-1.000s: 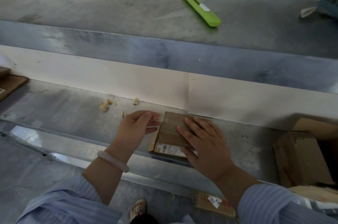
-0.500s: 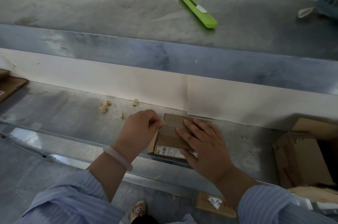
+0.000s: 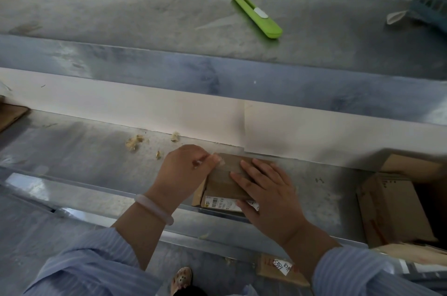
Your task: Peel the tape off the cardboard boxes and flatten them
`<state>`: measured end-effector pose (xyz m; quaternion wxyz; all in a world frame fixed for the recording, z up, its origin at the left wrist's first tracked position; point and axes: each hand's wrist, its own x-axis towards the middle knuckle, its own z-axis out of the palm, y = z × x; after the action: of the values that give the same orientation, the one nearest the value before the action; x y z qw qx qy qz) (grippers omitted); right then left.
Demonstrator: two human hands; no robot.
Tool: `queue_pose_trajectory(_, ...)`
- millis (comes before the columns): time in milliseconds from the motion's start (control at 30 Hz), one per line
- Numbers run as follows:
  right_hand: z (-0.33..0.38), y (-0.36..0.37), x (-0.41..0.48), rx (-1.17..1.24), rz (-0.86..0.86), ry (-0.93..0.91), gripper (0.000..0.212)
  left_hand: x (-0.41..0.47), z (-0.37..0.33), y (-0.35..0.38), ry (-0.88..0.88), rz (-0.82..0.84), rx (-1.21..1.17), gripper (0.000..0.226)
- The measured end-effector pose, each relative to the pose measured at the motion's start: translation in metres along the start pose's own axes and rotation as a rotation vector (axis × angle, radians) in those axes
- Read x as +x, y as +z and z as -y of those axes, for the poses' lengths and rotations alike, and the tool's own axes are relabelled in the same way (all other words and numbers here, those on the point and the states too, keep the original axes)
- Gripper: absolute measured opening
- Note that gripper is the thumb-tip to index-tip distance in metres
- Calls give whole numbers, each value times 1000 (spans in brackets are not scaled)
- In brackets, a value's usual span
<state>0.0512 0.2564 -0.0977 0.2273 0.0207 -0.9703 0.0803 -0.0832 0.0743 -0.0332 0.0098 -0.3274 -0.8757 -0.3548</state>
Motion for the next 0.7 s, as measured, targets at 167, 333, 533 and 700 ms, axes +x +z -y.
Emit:
queue_pose_trajectory(167,0,0,0,-1,-1,4,52,6,4,-2,-78,110,-81,26)
queue_pose_trajectory(333,0,0,0,3,-11,0,52,16,-2,-1,-48,110,11,3)
queue_pose_trajectory(533,0,-2,-2,-9,4,0,53,23,-6,11,-221,10,19,9)
queue_pose_trajectory(700,1,-1,-4,3,-9,11,53,24,1,15,-550,-132,-424,8)
